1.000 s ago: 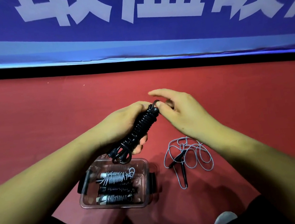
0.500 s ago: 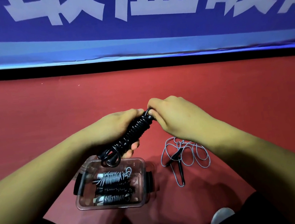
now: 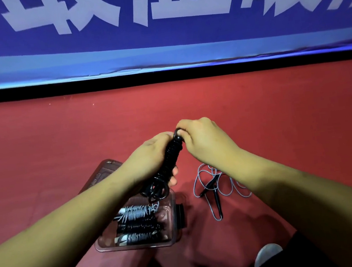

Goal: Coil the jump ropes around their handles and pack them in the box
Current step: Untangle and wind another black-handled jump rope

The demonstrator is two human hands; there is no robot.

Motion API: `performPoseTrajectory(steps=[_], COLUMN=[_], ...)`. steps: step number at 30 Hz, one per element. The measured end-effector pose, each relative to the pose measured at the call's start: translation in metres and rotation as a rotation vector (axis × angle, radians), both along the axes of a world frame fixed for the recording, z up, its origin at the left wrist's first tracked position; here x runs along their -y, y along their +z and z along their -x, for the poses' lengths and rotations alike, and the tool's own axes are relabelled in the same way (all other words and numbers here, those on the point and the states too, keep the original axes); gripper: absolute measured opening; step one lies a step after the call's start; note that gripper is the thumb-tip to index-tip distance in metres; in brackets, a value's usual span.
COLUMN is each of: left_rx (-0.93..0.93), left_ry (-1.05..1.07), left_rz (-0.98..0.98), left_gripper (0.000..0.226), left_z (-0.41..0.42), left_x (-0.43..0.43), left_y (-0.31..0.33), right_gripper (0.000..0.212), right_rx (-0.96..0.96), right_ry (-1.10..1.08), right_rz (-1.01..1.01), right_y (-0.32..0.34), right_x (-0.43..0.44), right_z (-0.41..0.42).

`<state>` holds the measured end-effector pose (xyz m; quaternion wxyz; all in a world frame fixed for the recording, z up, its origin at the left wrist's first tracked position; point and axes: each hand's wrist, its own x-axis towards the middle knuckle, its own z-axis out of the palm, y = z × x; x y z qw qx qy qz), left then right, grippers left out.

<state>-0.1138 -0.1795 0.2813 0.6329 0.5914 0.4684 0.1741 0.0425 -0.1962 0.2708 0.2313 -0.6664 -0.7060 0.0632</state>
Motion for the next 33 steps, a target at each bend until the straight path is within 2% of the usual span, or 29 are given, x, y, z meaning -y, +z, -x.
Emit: performPoseTrajectory(steps=[2,5,7,9,12,14,16,20,22,25,28,31,33], left_rx=[0.005,0.007,0.023,0.049,0.107,0.189,0.293,0.433,0.421,0.385,0.372,0.375,0.420], left_ry=[0.025,0.029,0.036,0.034,0.020,-0.005,-0.049,-0.101,-0.085,-0.051,-0.053,-0.150,-0.243], left_rz=[-0.042,-0.116,-0.115,-0.087,0.054,0.217,0.295,0.238,0.211,0.165,0.128,0.163,0.204], left_gripper=[0.031,0.029,0.026,0.026,0.037,0.048,0.051,0.043,0.040,0.036,0.035,0.031,0.042], left_z=[-0.005,-0.010,-0.012,-0.013,-0.009,-0.005,-0.001,0.008,0.012,0.019,0.023,0.025,0.026], left_x=[0.000,-0.002,-0.002,-0.003,-0.012,-0.020,-0.026,-0.034,-0.038,-0.044,-0.049,-0.046,-0.041], left_y=[-0.003,-0.006,-0.007,-0.005,0.002,0.007,0.011,0.016,0.017,0.024,0.027,0.025,0.027], right_gripper=[0.017,0.024,0.027,0.029,0.038,0.036,0.029,0.020,0.019,0.025,0.029,0.032,0.032], right_rx=[-0.066,-0.270,-0.403,-0.453,-0.406,-0.408,-0.402,-0.244,-0.134,-0.097,0.029,0.003,-0.071], right_ry=[-0.054,-0.123,-0.150,-0.129,-0.020,0.064,0.112,0.219,0.242,0.224,0.236,0.218,0.208], right_rz=[0.000,0.015,0.075,0.161,0.214,0.206,0.181,0.133,0.120,0.089,0.116,0.221,0.256], right_y=[-0.006,-0.007,-0.006,-0.001,0.014,0.023,0.025,0.027,0.034,0.045,0.047,0.044,0.044], right_x=[-0.006,-0.012,-0.013,-0.015,-0.011,-0.008,-0.008,-0.007,-0.007,-0.007,-0.005,-0.007,-0.008], right_z=[-0.001,-0.003,-0.007,-0.014,-0.022,-0.025,-0.025,-0.019,-0.022,-0.030,-0.025,-0.021,-0.022])
